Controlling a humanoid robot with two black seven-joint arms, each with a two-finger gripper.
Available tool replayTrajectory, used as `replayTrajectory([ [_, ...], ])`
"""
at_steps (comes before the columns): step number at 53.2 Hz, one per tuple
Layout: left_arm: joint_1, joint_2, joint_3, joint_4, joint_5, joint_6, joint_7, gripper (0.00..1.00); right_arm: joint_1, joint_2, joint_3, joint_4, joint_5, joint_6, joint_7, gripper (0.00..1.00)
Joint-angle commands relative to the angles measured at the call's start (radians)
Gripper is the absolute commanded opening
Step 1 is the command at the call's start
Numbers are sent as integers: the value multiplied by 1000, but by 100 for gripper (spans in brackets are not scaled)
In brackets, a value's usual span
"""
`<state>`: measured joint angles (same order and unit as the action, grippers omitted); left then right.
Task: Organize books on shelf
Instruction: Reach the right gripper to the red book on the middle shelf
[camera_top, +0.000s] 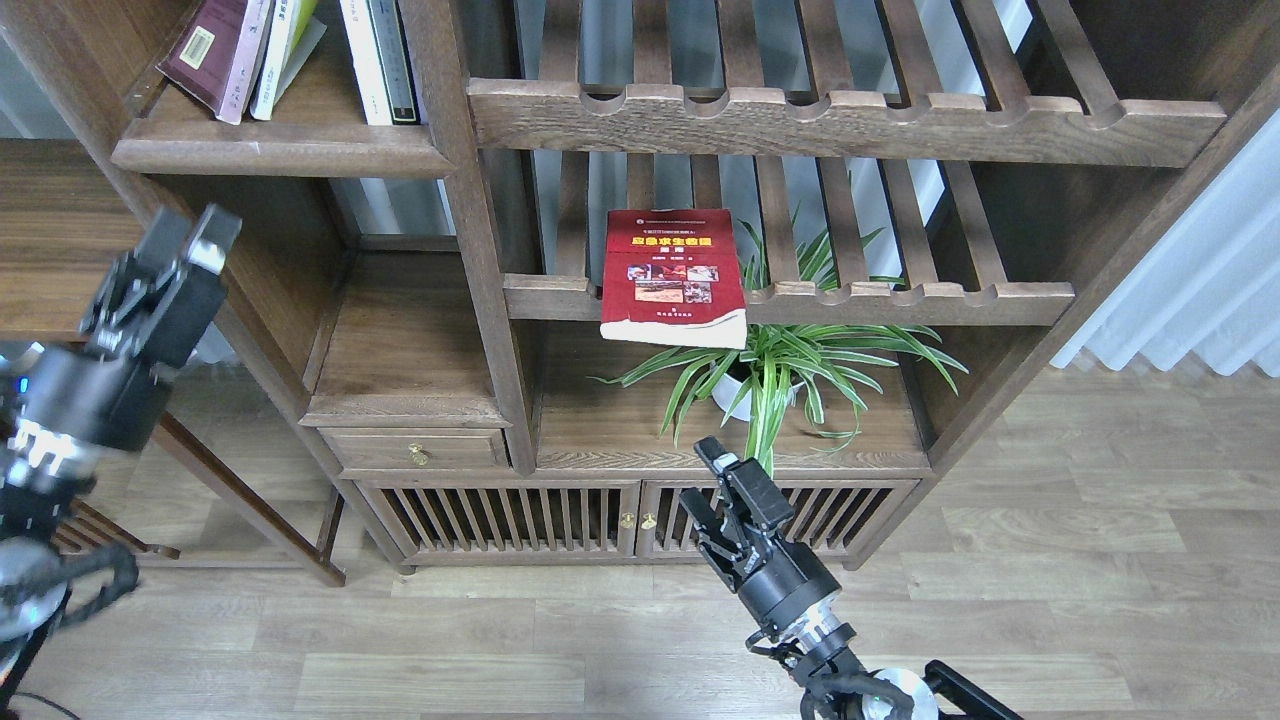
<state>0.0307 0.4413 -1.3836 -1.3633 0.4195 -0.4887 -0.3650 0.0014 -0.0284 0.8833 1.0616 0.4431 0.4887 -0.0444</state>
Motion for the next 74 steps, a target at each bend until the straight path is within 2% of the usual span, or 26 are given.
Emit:
replayTrajectory([
  [1,84,-6,-78,47,-38,0,-2,100,22,28,-4,0,-4,0,0,99],
  [16,126,-6,-158,112,-51,0,1,100,80,28,-4,-6,-9,0,0,99],
  [22,123,-6,-155,127,-85,0,15,100,78,28,3,-5,-9,0,0,99],
  [56,25,-32,-115,204,-110,0,17,100,71,22,19,6,-7,0,0,99],
  [74,14,-21,-130,222,-120,0,17,100,152,28,14,8,-9,0,0,99],
])
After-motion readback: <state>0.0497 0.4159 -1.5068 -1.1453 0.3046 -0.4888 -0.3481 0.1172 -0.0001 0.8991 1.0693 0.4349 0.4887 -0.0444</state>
